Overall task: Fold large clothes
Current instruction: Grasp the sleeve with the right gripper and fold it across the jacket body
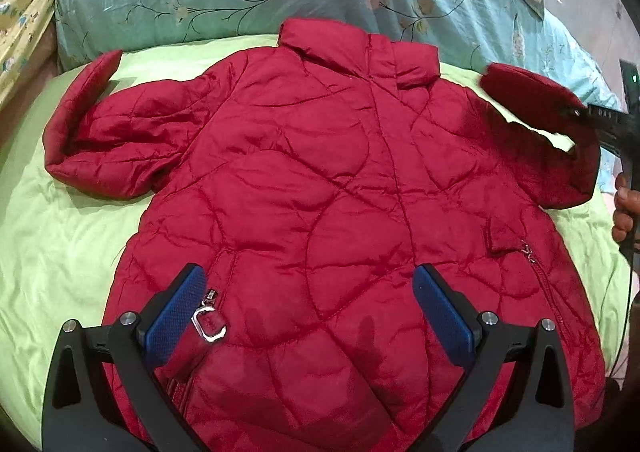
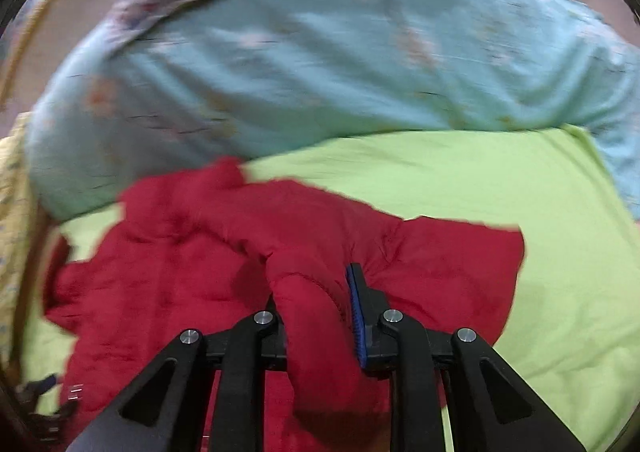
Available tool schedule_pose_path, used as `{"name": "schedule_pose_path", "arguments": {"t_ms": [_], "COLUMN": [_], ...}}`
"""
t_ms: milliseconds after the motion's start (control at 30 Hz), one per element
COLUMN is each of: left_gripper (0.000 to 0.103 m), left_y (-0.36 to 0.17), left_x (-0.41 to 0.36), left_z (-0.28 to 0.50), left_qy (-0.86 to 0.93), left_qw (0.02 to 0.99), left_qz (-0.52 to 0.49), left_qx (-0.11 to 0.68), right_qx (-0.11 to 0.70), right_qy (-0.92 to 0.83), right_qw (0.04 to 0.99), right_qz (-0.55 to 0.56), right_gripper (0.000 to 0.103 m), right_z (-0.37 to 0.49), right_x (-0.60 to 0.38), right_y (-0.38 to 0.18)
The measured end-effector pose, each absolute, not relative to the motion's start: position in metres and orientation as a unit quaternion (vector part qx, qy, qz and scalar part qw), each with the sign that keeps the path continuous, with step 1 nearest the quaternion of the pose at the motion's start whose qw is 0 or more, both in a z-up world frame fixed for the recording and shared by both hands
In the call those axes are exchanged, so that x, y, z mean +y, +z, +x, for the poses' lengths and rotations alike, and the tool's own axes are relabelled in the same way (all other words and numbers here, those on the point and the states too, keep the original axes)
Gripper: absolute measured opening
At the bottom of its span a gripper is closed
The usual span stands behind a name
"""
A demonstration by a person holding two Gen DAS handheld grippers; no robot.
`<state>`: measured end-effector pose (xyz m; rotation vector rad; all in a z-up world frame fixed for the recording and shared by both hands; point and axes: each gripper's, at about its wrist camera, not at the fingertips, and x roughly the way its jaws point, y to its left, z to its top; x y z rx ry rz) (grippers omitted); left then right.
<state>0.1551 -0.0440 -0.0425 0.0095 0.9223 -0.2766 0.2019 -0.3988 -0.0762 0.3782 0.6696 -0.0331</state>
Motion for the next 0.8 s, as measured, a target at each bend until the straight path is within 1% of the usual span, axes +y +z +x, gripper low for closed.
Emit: {"name": "schedule_pose_path", "arguments": {"t_ms": [200,267,467,533,600,700,767,800], "left_gripper": [0.103,0.103,0.103,0.103,0.103,0.103,0.103,0.103], "left_y": [-0.039,-0.037,-0.038,-0.039,-0.039,-0.038,-0.037,-0.036], "left_x": [-0.025,-0.015,0.01,0.015,0.018,0.017,0.013,0.011], "left_z": [0.157,0.159,0.174,0.185,0.199,0.226,0.247,0.258], "left_qy": [-0.134,-0.138,-0.16,-0.171,-0.183,-0.203,-0.21,-0.215], "left_qw": [0.887,0.885,0.874,0.868,0.861,0.85,0.845,0.842], "left_qz": [-0.014,-0.027,-0.074,-0.09,-0.107,-0.129,-0.139,-0.145], "left_qx": [0.442,0.444,0.453,0.458,0.462,0.469,0.472,0.473], "right_qx": [0.301,0.293,0.352,0.366,0.376,0.386,0.388,0.389], "right_qy": [0.096,0.122,0.149,0.16,0.164,0.169,0.176,0.181], "right_qw": [0.937,0.938,0.921,0.914,0.91,0.906,0.903,0.902], "right_qz": [0.152,0.138,0.072,0.066,0.058,0.05,0.051,0.053], "right_gripper": [0.019,0.019,0.019,0.024,0.026,0.037,0.049,0.052], "right_z": [0.221,0.228,0.256,0.256,0.254,0.249,0.246,0.244], "right_x": [-0.298,-0.267,-0.206,-0.199,-0.193,-0.191,-0.193,-0.193], "right_y": [-0.061,-0.063,-0.108,-0.12,-0.127,-0.133,-0.133,-0.134]}}
